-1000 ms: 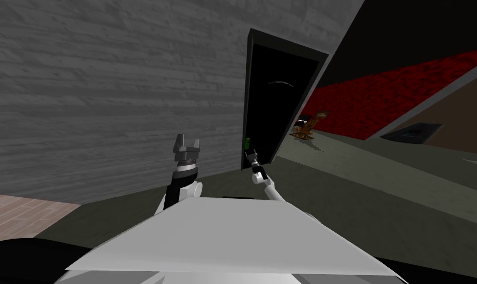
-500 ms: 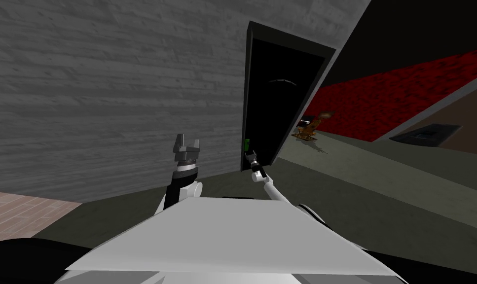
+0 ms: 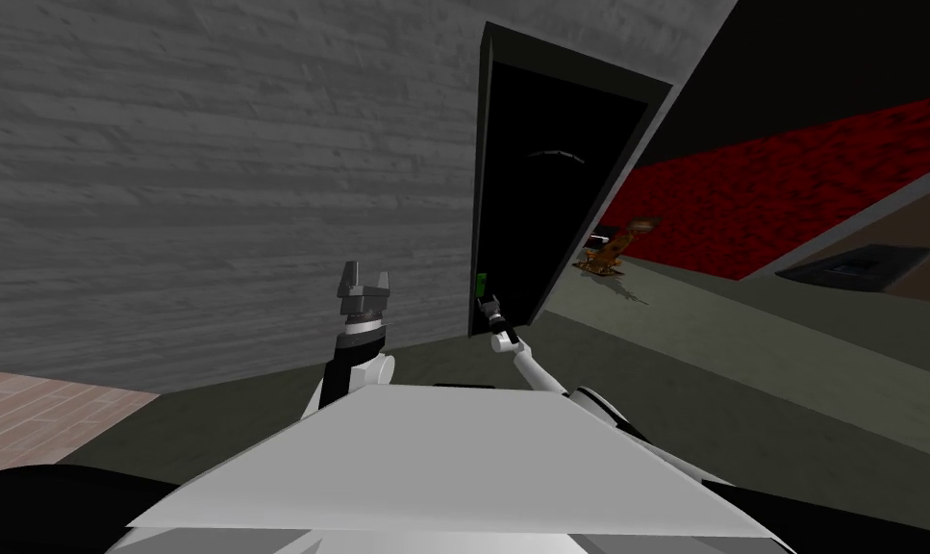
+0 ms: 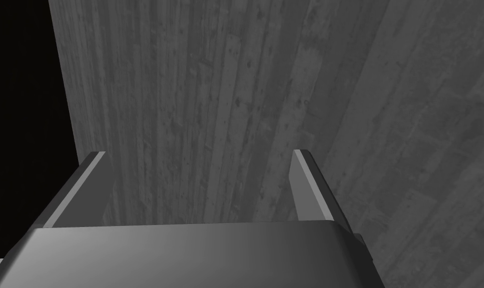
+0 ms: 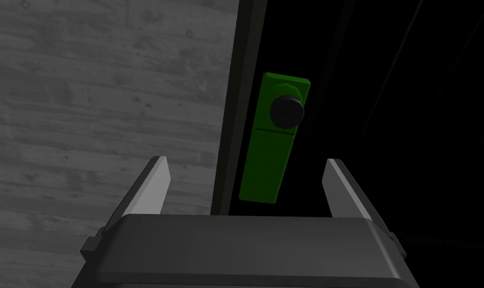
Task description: Pull the door open
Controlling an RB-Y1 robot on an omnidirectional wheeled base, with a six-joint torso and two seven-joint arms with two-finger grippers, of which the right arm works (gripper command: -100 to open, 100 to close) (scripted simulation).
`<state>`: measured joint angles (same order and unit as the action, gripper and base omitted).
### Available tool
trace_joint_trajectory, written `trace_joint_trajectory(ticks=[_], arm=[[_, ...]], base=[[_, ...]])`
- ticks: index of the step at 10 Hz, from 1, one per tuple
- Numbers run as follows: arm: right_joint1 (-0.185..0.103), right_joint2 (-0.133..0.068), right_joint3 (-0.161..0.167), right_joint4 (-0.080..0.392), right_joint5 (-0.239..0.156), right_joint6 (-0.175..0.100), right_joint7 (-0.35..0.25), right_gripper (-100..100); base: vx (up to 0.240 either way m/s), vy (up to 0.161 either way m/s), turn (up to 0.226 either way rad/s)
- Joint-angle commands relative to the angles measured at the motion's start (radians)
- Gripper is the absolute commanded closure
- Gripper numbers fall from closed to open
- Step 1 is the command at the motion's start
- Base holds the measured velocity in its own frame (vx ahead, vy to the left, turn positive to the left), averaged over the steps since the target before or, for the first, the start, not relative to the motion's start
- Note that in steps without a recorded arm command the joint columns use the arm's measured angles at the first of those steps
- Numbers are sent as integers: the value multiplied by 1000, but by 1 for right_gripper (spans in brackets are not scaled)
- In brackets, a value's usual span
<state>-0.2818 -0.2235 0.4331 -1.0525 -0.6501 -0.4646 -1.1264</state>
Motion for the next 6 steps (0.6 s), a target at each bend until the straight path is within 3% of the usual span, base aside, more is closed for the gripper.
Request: trace_joint_trajectory(ticks=[1, 6], arm=[[-25, -5, 11, 41, -19, -3, -38, -100], [-89, -18, 41, 146, -76, -1, -136, -100]], base=[[72, -56, 28], [79, -55, 34]])
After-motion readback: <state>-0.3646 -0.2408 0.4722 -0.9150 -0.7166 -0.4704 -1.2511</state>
